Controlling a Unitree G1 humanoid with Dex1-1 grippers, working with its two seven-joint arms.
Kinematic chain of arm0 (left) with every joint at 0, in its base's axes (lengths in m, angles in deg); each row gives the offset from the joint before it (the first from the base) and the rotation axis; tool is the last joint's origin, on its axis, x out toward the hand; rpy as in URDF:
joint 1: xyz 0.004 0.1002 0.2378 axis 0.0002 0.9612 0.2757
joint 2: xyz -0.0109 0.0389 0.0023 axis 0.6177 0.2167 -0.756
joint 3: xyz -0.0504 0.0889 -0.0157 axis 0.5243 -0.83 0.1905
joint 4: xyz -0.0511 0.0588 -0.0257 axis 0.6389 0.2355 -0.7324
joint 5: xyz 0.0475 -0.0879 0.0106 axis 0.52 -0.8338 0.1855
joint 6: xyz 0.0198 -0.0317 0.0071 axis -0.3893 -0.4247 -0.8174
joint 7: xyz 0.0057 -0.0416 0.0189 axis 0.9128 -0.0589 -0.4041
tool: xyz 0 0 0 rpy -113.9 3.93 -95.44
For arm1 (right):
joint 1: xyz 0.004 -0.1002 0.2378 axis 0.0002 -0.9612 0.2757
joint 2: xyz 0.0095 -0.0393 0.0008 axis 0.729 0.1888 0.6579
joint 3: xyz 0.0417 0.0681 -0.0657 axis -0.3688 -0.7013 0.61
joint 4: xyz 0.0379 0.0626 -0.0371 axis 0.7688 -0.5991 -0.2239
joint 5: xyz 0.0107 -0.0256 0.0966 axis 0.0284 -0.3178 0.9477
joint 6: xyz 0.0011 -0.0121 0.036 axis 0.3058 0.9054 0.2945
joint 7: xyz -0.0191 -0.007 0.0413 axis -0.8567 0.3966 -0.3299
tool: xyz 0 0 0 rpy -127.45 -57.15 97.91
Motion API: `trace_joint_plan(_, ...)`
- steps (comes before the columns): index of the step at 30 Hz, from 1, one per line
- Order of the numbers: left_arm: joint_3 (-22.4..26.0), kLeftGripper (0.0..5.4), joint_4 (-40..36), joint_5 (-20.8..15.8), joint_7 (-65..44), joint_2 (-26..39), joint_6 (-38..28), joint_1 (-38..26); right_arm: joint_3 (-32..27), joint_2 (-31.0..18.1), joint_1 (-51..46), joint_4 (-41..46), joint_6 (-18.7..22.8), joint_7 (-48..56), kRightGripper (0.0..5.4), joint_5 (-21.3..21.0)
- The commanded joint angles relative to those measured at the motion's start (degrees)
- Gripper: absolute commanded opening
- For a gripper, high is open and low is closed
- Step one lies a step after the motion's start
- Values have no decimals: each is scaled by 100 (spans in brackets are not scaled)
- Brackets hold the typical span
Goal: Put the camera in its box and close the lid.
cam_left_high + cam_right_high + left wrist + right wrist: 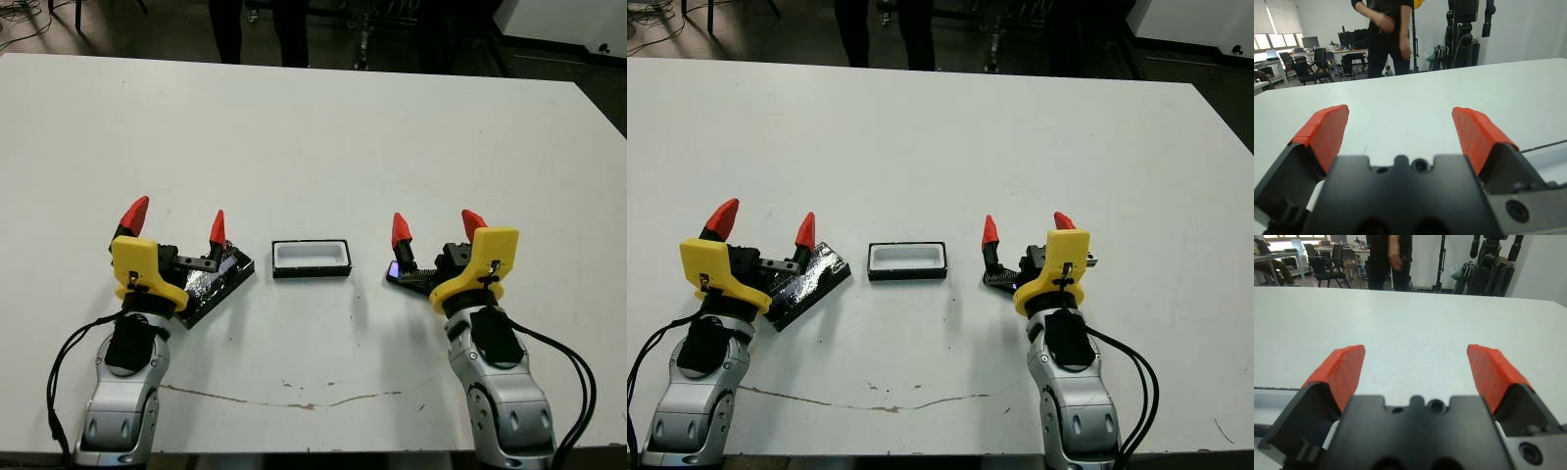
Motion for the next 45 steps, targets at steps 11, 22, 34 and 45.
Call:
trace_joint_plan(11, -15, 539, 64, 85, 38, 28, 4, 26, -8, -106, -12, 24, 71, 69, 540, 4)
trace_joint_plan(22, -8, 539, 25, 77, 39, 2, 33, 57, -884, -1613, 697, 469, 410, 1977, 540, 1381)
trace_joint_plan(34, -12, 539, 4, 116, 78, -13, 57, 62, -910, -3861, 2315, -1274, 678, 5170, 540, 2465)
trace_joint_plan(45, -2, 539, 22, 64, 89, -35, 77, 51, 125, -4516, 3256, -2594, 376, 7334, 540, 2011)
